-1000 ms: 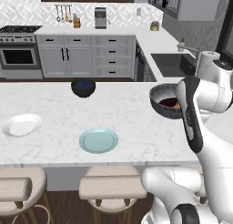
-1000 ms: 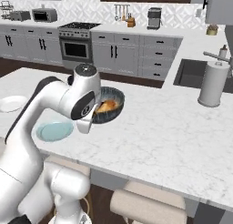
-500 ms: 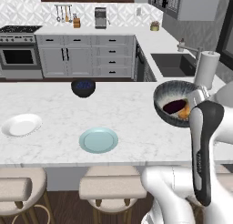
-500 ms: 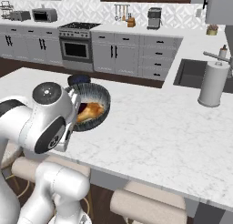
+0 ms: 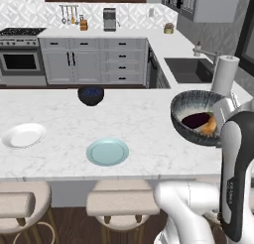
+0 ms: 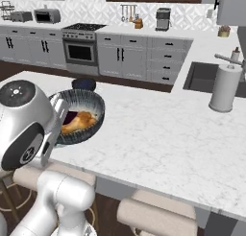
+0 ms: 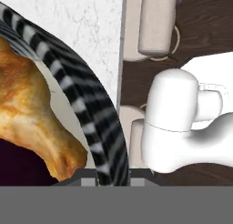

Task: Pick the chicken drumstick and eggplant from their plates and place them in the bowl. Then put the bowl in the fridge.

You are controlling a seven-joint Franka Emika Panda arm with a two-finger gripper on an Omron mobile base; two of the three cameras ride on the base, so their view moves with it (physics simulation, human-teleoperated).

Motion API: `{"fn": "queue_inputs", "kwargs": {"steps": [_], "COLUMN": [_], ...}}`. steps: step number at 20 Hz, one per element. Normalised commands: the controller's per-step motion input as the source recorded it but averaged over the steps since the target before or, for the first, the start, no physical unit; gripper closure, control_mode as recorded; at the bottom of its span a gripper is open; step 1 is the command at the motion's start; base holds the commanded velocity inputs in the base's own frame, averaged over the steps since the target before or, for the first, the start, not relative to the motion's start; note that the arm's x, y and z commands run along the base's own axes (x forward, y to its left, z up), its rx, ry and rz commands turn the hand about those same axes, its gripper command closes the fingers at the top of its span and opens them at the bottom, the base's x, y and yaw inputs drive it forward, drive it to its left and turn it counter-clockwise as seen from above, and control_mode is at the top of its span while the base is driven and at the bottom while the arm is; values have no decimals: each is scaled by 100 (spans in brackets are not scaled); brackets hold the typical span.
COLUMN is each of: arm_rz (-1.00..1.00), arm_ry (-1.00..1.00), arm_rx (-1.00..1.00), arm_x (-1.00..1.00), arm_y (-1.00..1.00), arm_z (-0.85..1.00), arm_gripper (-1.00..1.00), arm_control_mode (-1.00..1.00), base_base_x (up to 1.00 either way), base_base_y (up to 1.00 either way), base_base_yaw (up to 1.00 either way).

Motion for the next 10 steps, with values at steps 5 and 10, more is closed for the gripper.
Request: {"fn": "queue_inputs", "kwargs": {"steps": [5, 10], "arm_rz": [0, 0], "arm_ry": [0, 0], "arm_rx": [0, 0], "arm_x": [0, 0], "arm_y": [0, 0], "arm_z": [0, 0], "arm_gripper": [100, 100], "arm_control_mode": [100, 100], "base_base_x": [-84, -15], "base_base_y": [50, 100], "base_base_yaw": [1, 16]}}
